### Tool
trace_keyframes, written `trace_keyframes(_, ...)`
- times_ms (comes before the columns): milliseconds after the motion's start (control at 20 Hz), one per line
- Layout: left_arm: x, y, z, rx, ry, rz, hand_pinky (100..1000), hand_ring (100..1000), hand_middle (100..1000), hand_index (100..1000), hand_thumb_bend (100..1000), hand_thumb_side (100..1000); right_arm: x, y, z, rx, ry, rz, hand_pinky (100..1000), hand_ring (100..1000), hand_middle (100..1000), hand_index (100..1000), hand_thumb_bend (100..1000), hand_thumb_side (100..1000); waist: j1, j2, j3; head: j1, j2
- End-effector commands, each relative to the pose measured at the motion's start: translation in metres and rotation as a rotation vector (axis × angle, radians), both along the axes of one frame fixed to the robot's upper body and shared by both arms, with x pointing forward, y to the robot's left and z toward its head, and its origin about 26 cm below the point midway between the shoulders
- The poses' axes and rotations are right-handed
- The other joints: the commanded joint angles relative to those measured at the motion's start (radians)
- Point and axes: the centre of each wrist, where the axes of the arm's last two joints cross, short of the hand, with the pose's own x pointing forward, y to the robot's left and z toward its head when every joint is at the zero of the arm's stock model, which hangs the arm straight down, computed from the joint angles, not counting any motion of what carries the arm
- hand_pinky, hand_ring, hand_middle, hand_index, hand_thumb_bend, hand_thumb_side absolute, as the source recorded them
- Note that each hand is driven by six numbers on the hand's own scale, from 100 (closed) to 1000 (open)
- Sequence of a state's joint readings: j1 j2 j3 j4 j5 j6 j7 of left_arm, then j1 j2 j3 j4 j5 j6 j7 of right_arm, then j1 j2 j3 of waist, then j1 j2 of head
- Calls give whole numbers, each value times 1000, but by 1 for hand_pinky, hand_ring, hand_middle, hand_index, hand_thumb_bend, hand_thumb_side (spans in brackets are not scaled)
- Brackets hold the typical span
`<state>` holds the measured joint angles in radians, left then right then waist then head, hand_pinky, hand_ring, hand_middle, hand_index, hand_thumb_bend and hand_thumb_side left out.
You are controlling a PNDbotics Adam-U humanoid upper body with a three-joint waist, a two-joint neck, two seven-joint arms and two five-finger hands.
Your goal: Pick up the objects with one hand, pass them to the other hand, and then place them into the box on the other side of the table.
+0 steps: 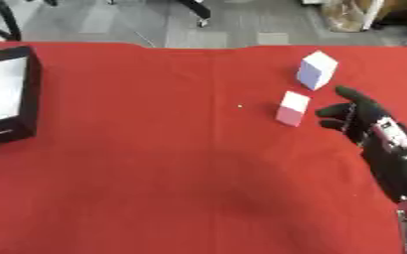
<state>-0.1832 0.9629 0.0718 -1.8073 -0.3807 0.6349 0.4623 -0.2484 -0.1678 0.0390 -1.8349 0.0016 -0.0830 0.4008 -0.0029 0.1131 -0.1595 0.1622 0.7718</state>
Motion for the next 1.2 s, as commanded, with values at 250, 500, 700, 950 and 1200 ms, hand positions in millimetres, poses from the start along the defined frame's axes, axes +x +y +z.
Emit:
trace_keyframes(250, -11, -70, -11, -3, -311, -513, 774, 692, 710, 807, 834, 578, 31, -42, 37, -300, -199, -253, 866, 918, 804, 1000, 100, 843, -16, -11, 25, -167, -2)
trace_keyframes(500, -6, -124, -52, -241, -362, -721, 760, 648, 660, 762, 811, 584, 75, -67, 60, -499, -266, -313, 886, 951, 831, 1000, 100, 872, -21, -2, 56, -298, -2)
trace_keyframes(700, -5, -157, -63, -356, -383, -780, 754, 635, 644, 749, 798, 586, 111, -79, 58, -626, -179, -273, 892, 958, 840, 1000, 100, 765, -14, 13, 82, -365, -2)
trace_keyframes(950, -5, -177, -64, -401, -386, -837, 755, 625, 631, 743, 788, 597, 142, -79, 42, -811, -76, -252, 904, 962, 883, 1000, 100, 840, -8, 33, 114, -428, -2)
trace_keyframes(1200, -5, -184, -64, -400, -375, -858, 755, 622, 627, 740, 785, 600, 154, -74, 30, -976, -106, -275, 909, 959, 898, 1000, 100, 821, -4, 43, 137, -465, -2)
